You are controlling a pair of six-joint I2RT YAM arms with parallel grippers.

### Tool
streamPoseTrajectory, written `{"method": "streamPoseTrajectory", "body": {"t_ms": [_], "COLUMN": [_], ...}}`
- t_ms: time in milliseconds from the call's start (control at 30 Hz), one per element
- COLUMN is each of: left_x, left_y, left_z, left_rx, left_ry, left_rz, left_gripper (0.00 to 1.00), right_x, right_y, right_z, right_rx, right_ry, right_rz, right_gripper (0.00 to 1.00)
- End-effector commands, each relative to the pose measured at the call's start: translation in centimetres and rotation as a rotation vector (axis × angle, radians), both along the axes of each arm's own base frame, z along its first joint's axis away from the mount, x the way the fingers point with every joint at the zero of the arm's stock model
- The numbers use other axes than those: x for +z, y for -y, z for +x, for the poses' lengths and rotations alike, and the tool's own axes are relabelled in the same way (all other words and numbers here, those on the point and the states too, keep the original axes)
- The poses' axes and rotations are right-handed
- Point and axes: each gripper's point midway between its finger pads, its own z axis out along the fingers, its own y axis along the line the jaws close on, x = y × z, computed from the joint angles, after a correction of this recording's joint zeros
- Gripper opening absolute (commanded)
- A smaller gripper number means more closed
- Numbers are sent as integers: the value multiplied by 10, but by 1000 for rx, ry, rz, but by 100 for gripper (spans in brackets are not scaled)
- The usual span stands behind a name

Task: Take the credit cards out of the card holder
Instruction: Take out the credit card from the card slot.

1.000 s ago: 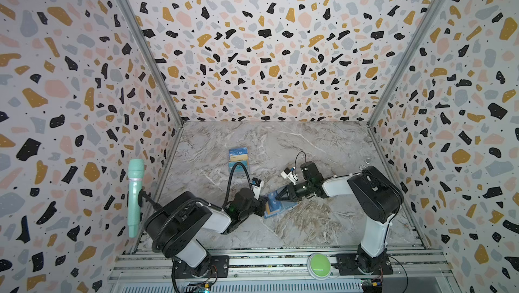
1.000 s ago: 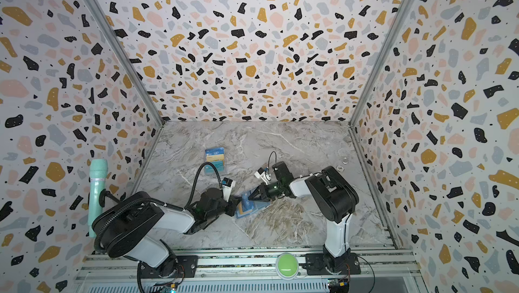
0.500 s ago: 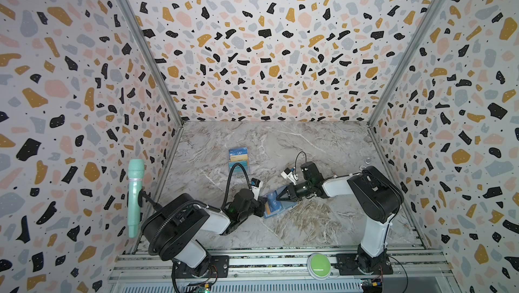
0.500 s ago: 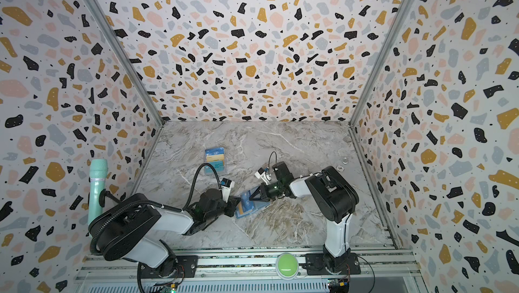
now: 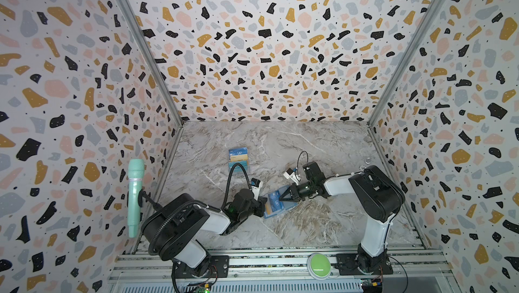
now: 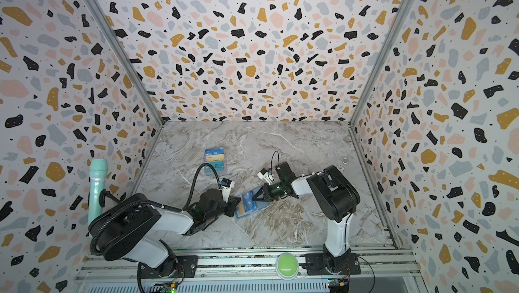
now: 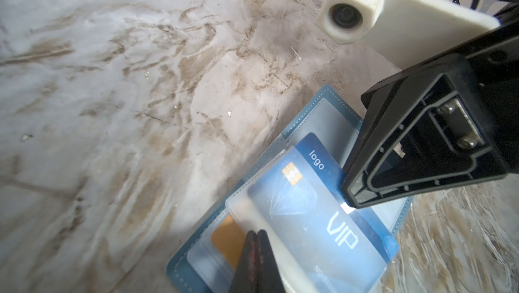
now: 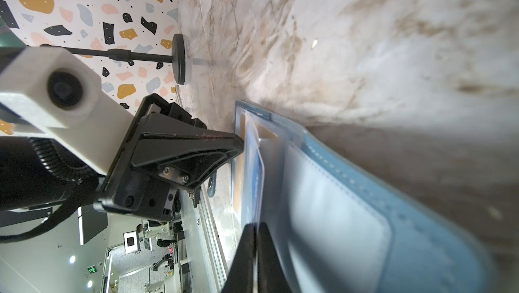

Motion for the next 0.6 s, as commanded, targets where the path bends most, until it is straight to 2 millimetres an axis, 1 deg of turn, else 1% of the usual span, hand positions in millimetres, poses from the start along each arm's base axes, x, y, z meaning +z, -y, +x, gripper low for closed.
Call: {"method": "streamPoseTrajectory", "body": {"t_ms": [0,100,233,367,567], "left_x": [-65,-65,-64,-62,-61], "left_y": [-40,-40,-41,-41,-41], "left_z": [-46,-46,-46,-45,-45], "left_rx": [0,-1,5,11,11], "left_ry": [-220,-220,-217,-213,-211], "left_rz": [208,207,207,206,207], "left_gripper": [0,0,0,0,0], "right_x": [17,16,15,20,28], "right_y": [-2,2,12,20,27], "right_z": [8,11,17,23,27], "right_rx": [20,20,7,-9,-24], "right_ry": [51,57,78,109,127], "right_rz": [25,8,-34,-56,-57], "right_gripper": [8,8,7,6,4]}}
